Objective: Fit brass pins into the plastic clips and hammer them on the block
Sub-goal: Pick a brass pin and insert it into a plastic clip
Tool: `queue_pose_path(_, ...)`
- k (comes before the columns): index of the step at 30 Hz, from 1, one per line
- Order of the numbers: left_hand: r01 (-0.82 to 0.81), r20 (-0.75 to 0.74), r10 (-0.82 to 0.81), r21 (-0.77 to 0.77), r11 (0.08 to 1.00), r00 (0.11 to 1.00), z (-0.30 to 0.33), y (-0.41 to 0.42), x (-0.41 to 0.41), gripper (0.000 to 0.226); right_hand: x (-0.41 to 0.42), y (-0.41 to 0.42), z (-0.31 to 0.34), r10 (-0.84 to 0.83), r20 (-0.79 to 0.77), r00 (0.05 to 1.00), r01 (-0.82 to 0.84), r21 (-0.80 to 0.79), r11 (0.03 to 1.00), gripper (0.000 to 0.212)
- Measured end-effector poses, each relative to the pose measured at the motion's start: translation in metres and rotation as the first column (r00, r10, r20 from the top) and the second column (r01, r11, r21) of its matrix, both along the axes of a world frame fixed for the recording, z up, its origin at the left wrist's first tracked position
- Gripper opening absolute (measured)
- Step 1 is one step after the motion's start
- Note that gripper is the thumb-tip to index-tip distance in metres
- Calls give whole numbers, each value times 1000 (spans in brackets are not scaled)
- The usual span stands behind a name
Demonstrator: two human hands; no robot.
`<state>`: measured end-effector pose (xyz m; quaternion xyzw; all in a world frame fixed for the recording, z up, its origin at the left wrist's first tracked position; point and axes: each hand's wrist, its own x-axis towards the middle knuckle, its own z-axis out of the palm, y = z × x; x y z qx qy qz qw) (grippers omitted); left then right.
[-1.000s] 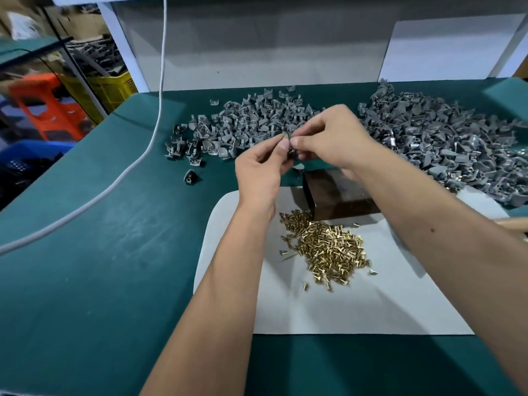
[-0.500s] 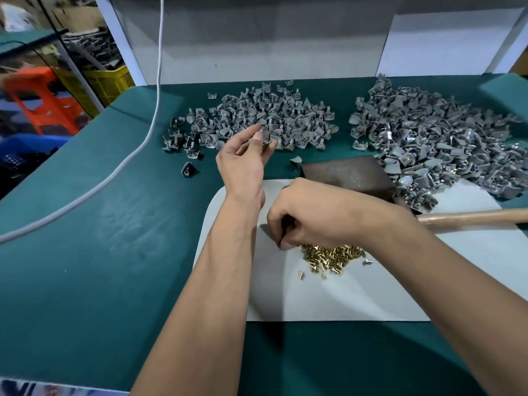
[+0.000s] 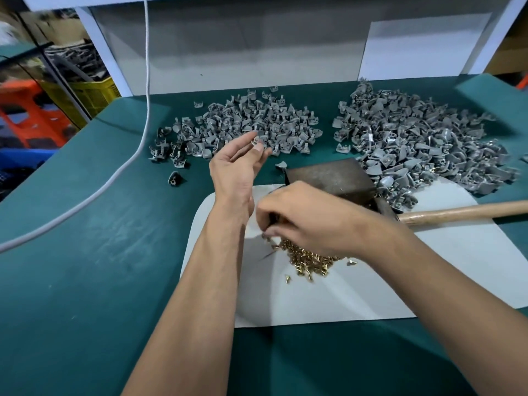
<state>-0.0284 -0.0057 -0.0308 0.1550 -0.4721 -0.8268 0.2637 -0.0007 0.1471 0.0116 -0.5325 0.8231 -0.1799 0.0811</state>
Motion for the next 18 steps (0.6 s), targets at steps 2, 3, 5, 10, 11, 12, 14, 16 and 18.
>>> queue_pose_path(2,90,-15,-90,-32,995,996,2,5,2,31,-9,18,5,-120,33,992,124,-163,979,8)
queue_pose_path(3,145,-25,-147,-52,988,989,4,8,3,32,-14,30,5,-188,88,978,204,-252,946,10)
queue_pose_path(5,266,-55,-272,-98,959,961,6,15,7,33,-22,51,1,-256,256,932,345,-412,843,15)
queue_pose_path(10,460,-77,-496,-278,844,865,11,31,13,41,-36,81,-13,-346,381,857,514,-629,583,21)
queue_pose_path(11,476,-65,-518,-309,823,853,10,34,14,41,-37,83,-15,-365,382,849,528,-641,557,23)
queue_pose_path(12,486,-53,-531,-333,808,846,10,36,14,40,-37,84,-17,-381,376,845,534,-648,544,25)
queue_pose_path(14,500,-32,-546,-363,787,837,8,38,14,38,-37,84,-20,-412,346,843,531,-658,534,26)
queue_pose_path(16,518,-29,-568,-371,771,823,8,39,14,38,-35,82,-20,-450,284,847,511,-669,539,22)
queue_pose_path(18,540,-29,-591,-375,754,806,9,39,14,38,-33,80,-18,-476,218,852,481,-686,546,20)
